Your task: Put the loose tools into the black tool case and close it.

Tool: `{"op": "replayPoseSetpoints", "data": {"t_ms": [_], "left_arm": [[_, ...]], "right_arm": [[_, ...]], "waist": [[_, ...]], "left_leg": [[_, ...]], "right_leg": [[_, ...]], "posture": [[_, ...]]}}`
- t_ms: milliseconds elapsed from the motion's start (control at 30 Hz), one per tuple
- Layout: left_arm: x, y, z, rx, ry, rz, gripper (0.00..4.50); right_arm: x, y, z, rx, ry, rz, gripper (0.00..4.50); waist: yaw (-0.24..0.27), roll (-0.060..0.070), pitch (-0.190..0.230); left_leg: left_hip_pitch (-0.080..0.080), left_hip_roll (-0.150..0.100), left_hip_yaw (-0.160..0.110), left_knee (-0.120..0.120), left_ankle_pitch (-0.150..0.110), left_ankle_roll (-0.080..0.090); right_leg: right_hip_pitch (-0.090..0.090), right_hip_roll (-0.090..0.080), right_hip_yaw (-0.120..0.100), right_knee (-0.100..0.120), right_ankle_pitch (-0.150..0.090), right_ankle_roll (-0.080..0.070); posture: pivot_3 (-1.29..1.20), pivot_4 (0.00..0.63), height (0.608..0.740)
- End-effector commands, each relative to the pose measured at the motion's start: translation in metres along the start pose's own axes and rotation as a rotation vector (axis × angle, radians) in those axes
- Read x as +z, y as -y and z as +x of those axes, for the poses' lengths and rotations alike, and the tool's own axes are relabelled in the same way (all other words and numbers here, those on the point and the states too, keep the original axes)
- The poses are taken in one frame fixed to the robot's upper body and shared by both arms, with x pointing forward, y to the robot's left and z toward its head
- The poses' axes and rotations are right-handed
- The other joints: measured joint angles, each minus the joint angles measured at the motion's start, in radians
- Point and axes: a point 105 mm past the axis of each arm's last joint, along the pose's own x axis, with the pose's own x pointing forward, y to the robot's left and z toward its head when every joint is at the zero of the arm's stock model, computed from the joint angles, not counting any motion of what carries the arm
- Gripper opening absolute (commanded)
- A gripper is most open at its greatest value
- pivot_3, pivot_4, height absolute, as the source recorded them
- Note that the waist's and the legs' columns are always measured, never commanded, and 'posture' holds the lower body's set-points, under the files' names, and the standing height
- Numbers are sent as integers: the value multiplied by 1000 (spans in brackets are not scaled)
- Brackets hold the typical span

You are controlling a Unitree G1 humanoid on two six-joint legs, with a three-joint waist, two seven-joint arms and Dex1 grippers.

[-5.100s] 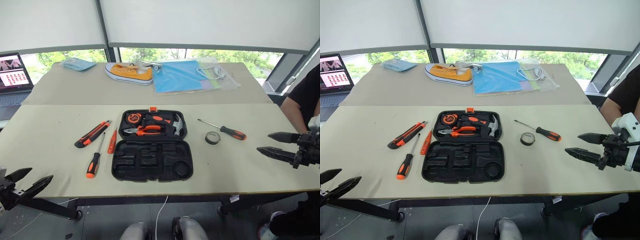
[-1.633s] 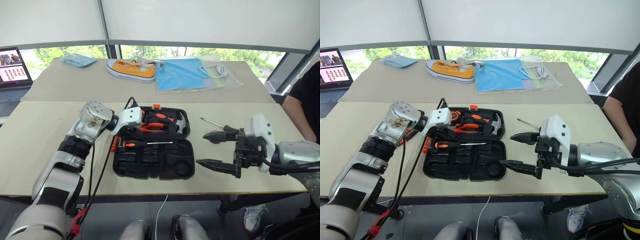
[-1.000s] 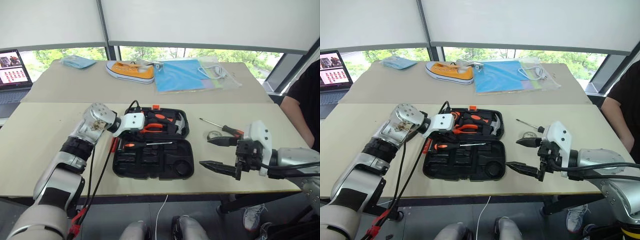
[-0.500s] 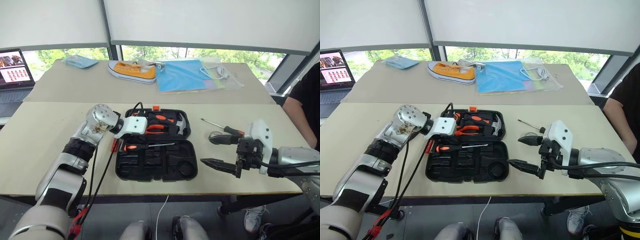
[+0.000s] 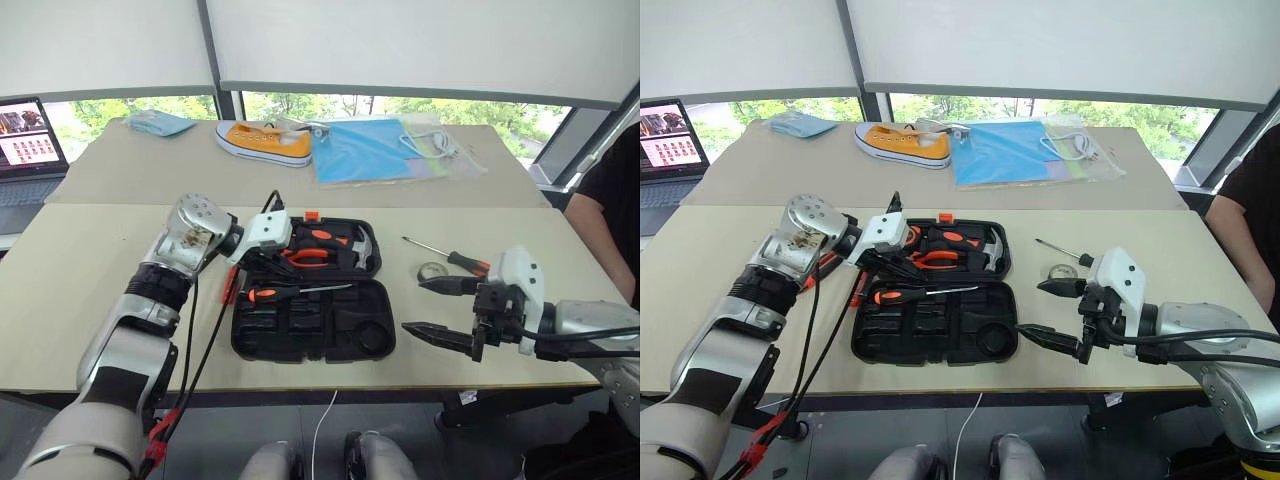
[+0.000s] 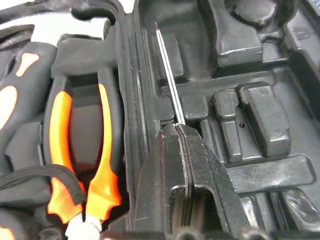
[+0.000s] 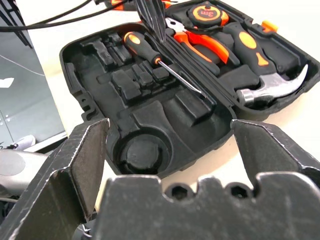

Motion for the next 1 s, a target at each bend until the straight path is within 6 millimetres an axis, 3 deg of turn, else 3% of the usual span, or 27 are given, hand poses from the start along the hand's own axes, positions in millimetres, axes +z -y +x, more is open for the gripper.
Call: {"op": "replayPoseSetpoints", "data": {"t_ms": [33,267,400,500,600,733,900,933,1000], "left_arm": [[-4,4,7,-12,-50,81,25],[-27,9,27,-21,-156,145,25],[-27,7,25,-5,-155,152,25],[-14,-5,10,66,-70,90,25],[14,-12,-20,143,140,-9,636],[42,-7,-58,230,364,-64,2060],[56,30,-75,144,403,-107,4054],[59,33,-75,135,415,-125,4331],[62,39,-73,119,420,-142,4459]], "right_arm": [[13,-1,-4,-18,35,-60,4500],[13,1,-4,-37,41,-51,4500],[12,1,-4,-44,42,-44,4500],[9,5,-10,-92,23,-40,4500],[5,16,-24,-168,-7,-9,4500],[-4,41,-48,-310,-87,3,4500],[-20,96,-74,-456,-262,-51,4500],[-23,107,-75,-472,-292,-61,4500],[-30,126,-73,-493,-353,-65,4500]], "waist": [[0,0,0],[4,0,0],[5,0,0],[5,0,0],[2,0,0],[-5,0,0],[-24,1,0],[-26,1,0],[-27,2,1]], "left_leg": [[0,0,0,0,0,0],[1,0,0,0,0,0],[2,0,0,0,0,0],[2,0,0,1,0,0],[1,0,0,1,0,0],[-2,0,0,1,0,0],[1,-1,1,0,0,0],[1,-1,1,0,0,0],[1,-1,1,1,0,-1]], "right_leg": [[0,0,0,0,0,0],[1,-1,0,0,0,0],[2,-2,0,0,1,1],[2,-3,0,0,1,1],[1,-3,-1,1,0,2],[-2,-2,-1,1,1,1],[1,-3,-2,0,1,1],[0,-3,-2,0,0,1],[1,-3,-2,0,0,1]], "posture": [[0,150,718],[0,150,718],[0,150,718],[0,150,718],[0,150,718],[0,150,718],[0,150,718],[0,150,718],[0,150,718]]}}
